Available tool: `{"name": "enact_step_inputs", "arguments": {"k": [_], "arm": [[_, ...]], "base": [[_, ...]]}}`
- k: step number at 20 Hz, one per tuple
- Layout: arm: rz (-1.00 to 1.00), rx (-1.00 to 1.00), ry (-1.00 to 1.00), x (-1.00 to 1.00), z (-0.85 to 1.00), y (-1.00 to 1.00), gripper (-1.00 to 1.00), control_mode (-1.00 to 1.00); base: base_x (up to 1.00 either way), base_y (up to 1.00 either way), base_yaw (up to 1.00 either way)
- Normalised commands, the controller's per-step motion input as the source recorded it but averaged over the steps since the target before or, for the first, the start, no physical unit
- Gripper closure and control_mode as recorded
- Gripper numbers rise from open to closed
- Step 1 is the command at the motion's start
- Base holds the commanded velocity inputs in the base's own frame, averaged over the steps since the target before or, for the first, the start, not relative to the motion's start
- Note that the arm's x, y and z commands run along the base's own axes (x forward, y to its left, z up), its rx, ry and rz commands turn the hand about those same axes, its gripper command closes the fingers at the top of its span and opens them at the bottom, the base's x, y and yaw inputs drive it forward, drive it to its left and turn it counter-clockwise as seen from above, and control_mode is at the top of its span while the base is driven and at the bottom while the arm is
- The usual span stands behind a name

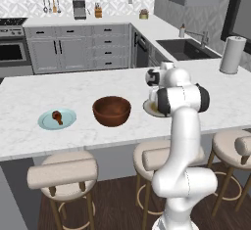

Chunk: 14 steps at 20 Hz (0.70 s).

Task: Pick the chicken drumstick and lemon wedge from their plates and place them in the bowl. Then put the bowl in the fridge.

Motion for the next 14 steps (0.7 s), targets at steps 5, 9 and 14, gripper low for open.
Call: {"name": "enact_step_inputs", "arguments": {"k": [5, 9, 14], "arm": [[0.03, 0.00, 0.06, 0.13, -0.43, 0.00, -1.00, -1.00], [0.01, 0.00, 0.06, 0.26, -0.07, -0.07, -1.00, -1.00], [0.01, 0.00, 0.03, 0.21, -0.02, -0.19, -1.00, -1.00]], "base": [[0.00, 0.00, 0.00], [0.00, 0.00, 0.00], [0.00, 0.00, 0.00]]}}
